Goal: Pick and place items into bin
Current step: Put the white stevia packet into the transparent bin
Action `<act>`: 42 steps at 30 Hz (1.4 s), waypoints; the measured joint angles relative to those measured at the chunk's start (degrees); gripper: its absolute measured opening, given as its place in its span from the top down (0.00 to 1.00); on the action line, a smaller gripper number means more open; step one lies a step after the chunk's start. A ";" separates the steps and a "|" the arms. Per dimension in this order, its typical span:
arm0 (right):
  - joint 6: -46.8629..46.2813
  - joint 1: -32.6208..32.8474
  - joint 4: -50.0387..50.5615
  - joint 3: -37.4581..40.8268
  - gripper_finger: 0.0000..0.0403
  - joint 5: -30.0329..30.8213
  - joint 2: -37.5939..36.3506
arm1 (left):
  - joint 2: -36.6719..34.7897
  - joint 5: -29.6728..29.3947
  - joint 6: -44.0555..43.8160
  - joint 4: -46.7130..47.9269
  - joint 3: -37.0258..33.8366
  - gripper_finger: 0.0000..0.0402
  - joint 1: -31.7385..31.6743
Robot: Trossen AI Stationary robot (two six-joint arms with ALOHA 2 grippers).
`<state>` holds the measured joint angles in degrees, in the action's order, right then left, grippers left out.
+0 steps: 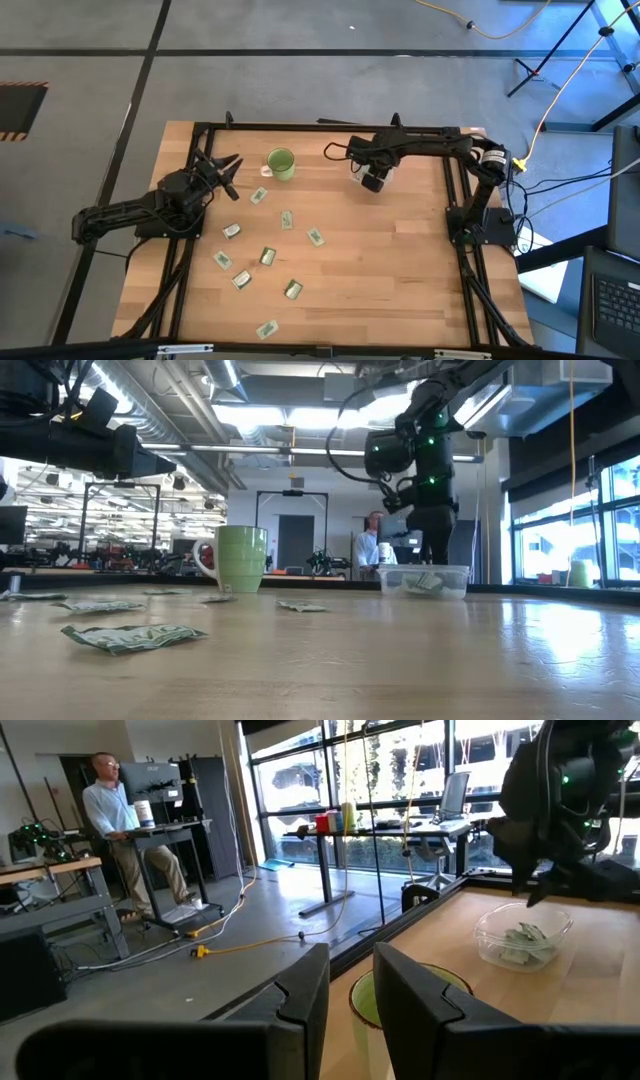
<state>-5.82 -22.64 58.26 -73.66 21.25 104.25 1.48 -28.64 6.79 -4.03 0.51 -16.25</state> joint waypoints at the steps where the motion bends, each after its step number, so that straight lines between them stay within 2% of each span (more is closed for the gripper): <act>1: 0.02 0.26 0.21 -0.85 0.65 0.07 0.00 | 0.00 0.00 -0.01 0.00 0.00 0.81 0.01; 5: 0.48 3.78 -2.05 -4.37 0.63 -2.61 -0.08 | 0.00 0.00 -0.01 0.00 -0.01 0.81 0.01; 8: -0.08 7.61 -8.99 -4.82 0.62 -7.55 -0.11 | 0.00 0.00 -0.01 0.00 -0.01 0.81 0.01; 11: 3.22 12.35 -16.45 -4.77 0.62 -11.60 -0.03 | 0.00 0.00 -0.02 0.00 -0.02 0.81 0.00; 16: 7.76 21.09 -28.02 -4.71 0.62 -12.54 1.20 | 0.00 0.00 0.00 0.00 0.00 0.81 0.00; 21: 10.40 26.70 -32.23 -4.70 0.62 -12.42 4.07 | 0.15 -0.01 0.00 0.01 0.00 0.81 0.01; 31: 7.52 31.25 -34.95 -4.64 0.64 -15.78 11.53 | 1.51 -0.13 0.00 0.02 0.04 0.81 0.00; 42: 4.74 31.89 -35.82 -4.66 0.70 -16.91 15.06 | 1.90 -0.11 0.00 0.02 0.02 0.81 0.00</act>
<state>-1.08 9.26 22.43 -78.32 4.34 119.31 3.38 -28.75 6.79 -4.01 0.54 -16.25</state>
